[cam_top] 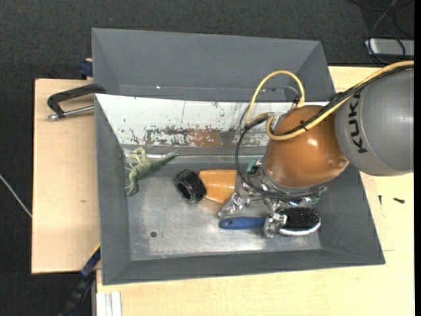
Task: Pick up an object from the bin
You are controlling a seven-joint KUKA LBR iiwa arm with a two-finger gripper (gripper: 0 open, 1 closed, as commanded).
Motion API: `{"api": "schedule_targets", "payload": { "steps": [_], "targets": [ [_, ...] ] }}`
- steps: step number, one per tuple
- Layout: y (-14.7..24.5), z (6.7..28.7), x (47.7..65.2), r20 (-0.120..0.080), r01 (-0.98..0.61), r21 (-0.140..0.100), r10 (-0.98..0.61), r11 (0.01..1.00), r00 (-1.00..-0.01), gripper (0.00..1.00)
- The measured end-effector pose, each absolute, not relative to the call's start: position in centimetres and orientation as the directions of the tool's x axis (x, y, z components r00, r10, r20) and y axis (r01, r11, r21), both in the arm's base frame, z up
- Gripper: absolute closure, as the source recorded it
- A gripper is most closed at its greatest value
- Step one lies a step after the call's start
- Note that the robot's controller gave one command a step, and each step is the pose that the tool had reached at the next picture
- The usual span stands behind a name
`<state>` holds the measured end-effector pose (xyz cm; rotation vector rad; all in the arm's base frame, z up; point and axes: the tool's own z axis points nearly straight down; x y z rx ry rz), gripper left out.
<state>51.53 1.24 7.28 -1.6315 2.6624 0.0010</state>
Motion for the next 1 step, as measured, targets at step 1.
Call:
{"api": "schedule_targets", "payload": {
  "steps": [1],
  "targets": [
    [1.16,7.41,51.61,-0.015,-0.891,-0.011,-0.891,0.455,-0.455,1.0]
  ]
}}
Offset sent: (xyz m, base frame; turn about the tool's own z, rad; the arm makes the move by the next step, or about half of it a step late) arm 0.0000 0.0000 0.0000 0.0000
